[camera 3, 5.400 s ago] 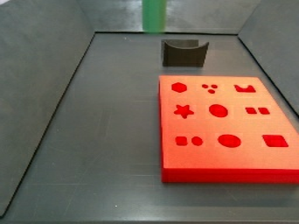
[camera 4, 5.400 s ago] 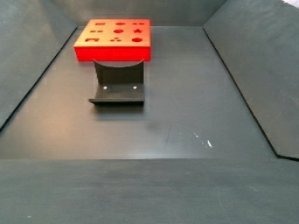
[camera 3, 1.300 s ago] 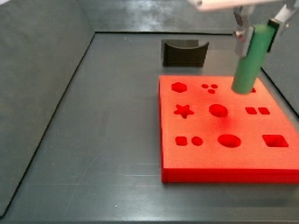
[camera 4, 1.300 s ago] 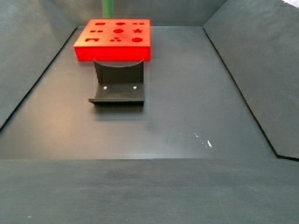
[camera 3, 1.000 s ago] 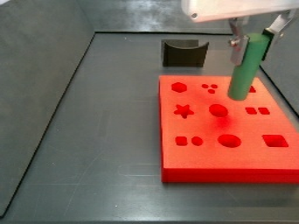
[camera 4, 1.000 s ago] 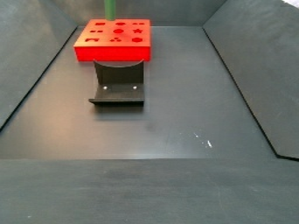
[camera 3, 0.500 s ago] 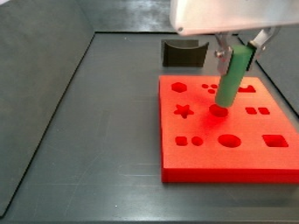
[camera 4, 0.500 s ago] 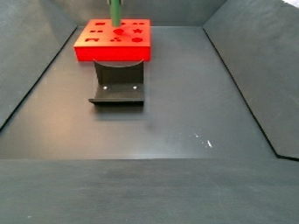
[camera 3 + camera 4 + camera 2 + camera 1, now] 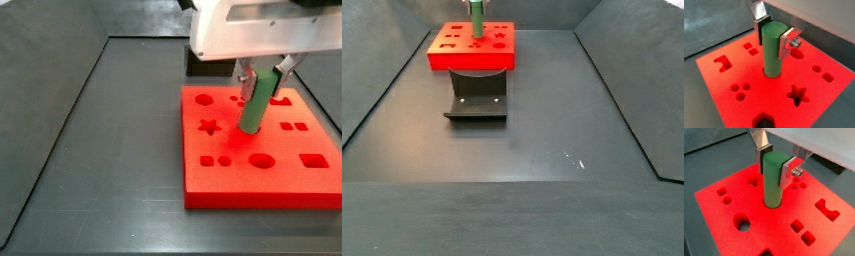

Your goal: Insert the round object.

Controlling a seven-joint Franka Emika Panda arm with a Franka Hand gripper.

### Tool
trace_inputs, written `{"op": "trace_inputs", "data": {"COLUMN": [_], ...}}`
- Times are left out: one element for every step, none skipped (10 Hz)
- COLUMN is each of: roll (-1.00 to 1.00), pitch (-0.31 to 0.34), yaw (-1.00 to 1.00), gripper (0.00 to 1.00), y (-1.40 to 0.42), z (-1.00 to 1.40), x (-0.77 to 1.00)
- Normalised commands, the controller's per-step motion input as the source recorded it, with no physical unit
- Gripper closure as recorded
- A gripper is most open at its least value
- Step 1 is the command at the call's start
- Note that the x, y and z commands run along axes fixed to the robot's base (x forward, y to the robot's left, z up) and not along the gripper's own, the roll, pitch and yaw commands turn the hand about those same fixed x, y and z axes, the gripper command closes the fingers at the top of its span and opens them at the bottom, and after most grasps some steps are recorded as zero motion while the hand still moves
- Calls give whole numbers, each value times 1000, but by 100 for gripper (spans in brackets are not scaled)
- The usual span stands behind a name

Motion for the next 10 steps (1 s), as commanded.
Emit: {"op": "trace_inputs", "data": {"roll": [80,4,-20,-27,-37,-46,-96,0,20,39], "pitch": [0,-114,-156,-161,-171,-186,-131,-13,-36,-79], "yaw": [0,49,114,126,131,123,46,0,0,0], "gripper": [100,100,100,100,100,100,100,100,100,100], "y": [-6,0,0,0,0,0,0,0,0,-29], "z": [-371,-820,-929,-914,-889,-866,-654,0,0,0], "x": [0,0,0,11,34,34,0,-23,-49,-111]}}
